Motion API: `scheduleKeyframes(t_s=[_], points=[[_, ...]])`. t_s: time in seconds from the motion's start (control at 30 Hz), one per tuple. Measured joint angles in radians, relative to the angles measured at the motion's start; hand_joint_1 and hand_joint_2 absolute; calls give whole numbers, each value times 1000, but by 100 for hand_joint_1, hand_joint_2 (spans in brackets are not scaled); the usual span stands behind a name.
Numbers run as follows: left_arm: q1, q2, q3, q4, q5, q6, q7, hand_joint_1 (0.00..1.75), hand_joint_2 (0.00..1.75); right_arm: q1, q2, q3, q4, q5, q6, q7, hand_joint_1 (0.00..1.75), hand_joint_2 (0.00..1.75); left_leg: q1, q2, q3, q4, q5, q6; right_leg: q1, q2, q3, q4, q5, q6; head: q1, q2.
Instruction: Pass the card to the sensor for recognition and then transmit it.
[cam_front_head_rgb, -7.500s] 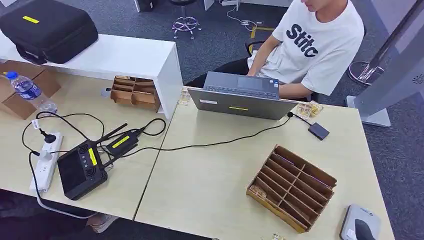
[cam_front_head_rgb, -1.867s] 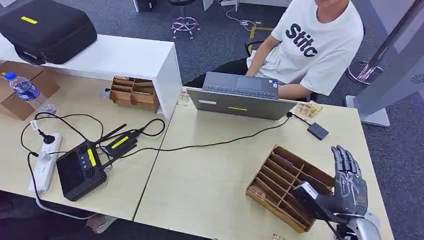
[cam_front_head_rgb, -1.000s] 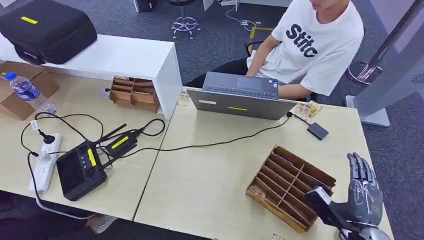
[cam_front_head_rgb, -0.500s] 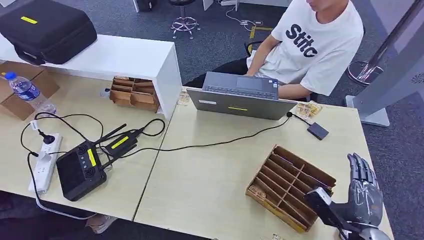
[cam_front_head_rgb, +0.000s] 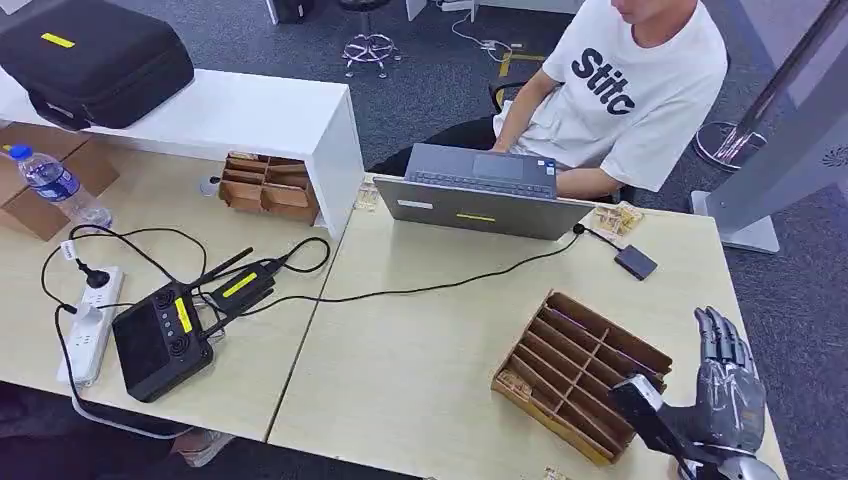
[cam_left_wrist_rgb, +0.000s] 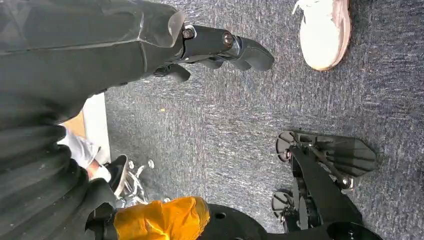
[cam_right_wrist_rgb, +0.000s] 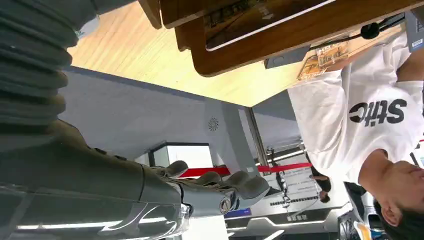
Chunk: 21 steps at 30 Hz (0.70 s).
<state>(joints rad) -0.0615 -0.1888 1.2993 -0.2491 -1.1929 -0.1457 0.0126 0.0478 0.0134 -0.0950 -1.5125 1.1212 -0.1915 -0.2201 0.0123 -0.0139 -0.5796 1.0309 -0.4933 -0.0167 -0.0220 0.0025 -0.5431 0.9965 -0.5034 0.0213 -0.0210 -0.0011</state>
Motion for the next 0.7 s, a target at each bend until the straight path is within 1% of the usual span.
scheduleKeyframes(t_s=[0.7], points=[[0,0,0,0,0,0,0,0,175,0,0,0,0,0,0,0,0,175,0,0,0,0,0,0,0,0,0,0,0,0,0,0]])
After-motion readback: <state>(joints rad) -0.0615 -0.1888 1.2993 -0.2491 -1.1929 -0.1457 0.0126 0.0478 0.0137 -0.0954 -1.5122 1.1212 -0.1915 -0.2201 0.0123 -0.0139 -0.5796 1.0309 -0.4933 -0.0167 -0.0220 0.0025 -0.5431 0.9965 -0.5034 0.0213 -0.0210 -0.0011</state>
